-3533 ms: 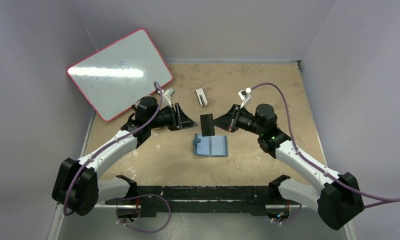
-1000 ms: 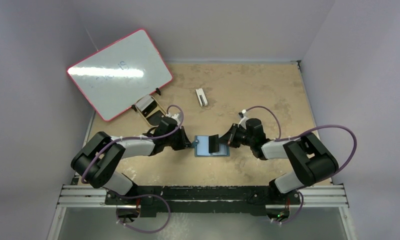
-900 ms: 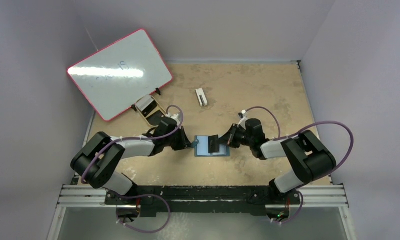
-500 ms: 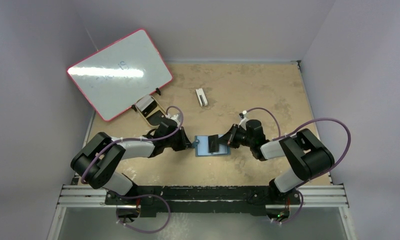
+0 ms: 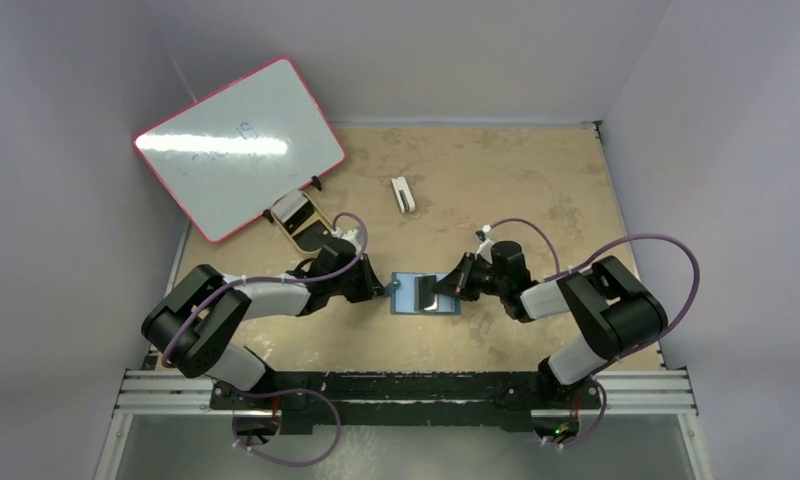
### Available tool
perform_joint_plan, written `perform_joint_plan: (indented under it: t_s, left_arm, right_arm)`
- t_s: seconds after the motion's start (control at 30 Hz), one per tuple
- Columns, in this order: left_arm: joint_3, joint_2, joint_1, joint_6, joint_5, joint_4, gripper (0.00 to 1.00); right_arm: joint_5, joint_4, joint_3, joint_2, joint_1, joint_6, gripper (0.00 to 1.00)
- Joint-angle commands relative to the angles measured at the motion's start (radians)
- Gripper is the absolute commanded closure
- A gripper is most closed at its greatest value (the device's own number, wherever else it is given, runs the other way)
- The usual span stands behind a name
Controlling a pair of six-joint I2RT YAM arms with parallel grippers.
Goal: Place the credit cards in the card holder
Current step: Insert the credit card into the card holder.
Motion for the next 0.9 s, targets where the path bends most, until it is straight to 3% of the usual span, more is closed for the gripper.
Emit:
perform_joint_plan:
  t_s: [0.0,0.47,0.6,0.87]
  left_arm:
    - [-0.011,0.017,-0.013,0.017,-0.037,-0.045,1.0]
    - [-0.018,-0.002,-0.031,-0.033,-0.033,-0.006,1.0]
    - [-0.027,-0.007,-0.036,-0.049,-0.04,0.012,1.0]
    - [-0.034,-0.019,-0.037,-0.043,-0.053,0.001,1.0]
  right_arm:
    - [-0.028,-0.078,0.008,-0.006,0.002,-0.05,1.0]
    - [-0.007,0.046,0.072,0.078,0.016,0.003,0.99]
    - [0.024,-0.033,0.103,0.07,0.041,-0.016,0.89]
    - [0.233,-0.417,0.177,-0.098,0.042,-0.151,0.64]
